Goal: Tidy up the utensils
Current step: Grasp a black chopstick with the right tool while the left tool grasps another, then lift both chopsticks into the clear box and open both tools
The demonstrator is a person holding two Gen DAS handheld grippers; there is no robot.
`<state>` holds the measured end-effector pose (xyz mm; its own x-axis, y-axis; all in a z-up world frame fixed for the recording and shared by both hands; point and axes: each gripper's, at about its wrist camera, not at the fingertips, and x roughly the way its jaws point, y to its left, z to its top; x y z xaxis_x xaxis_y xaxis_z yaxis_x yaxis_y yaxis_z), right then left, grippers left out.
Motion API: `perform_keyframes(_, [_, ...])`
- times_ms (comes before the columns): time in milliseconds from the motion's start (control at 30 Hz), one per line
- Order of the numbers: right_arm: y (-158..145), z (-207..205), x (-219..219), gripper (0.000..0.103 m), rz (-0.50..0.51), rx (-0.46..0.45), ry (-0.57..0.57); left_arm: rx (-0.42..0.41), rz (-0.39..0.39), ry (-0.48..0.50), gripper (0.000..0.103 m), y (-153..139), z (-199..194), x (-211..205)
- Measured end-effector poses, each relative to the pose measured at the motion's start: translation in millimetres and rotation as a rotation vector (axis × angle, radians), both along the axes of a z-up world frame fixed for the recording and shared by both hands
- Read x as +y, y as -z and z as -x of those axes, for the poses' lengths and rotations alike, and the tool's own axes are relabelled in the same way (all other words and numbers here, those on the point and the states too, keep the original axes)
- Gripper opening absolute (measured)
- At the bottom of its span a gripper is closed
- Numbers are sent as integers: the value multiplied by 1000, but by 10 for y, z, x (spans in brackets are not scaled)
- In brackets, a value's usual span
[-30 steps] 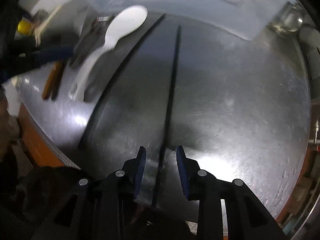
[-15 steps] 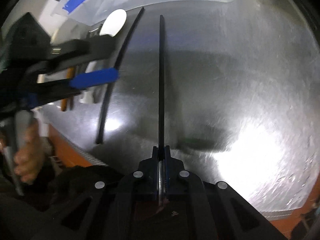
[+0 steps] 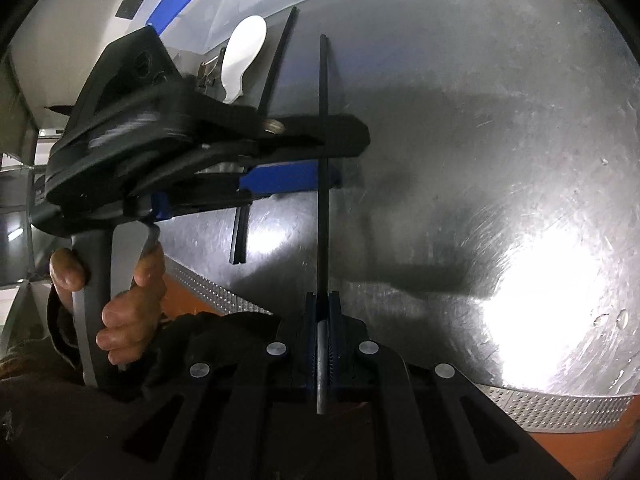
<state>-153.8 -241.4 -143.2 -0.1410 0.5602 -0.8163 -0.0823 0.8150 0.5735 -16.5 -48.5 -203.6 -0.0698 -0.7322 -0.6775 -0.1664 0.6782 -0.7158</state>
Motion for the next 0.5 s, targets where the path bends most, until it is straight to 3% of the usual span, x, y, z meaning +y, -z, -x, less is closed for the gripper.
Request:
perform_keyframes(67, [-18, -7, 19, 7, -6, 6, -7, 19, 0, -19, 8, 50, 14, 28])
perform_keyframes(100, [-26, 3, -7, 7, -6, 8, -9, 28, 1, -35, 5, 76, 28, 50])
perform_keyframes(233, [-51, 75, 57, 7, -8, 5, -17, 22, 7, -51, 5, 65, 55, 94])
perform_keyframes(500, [-90, 48, 161, 10, 37, -66, -91, -74, 15, -7, 5, -145, 32, 91])
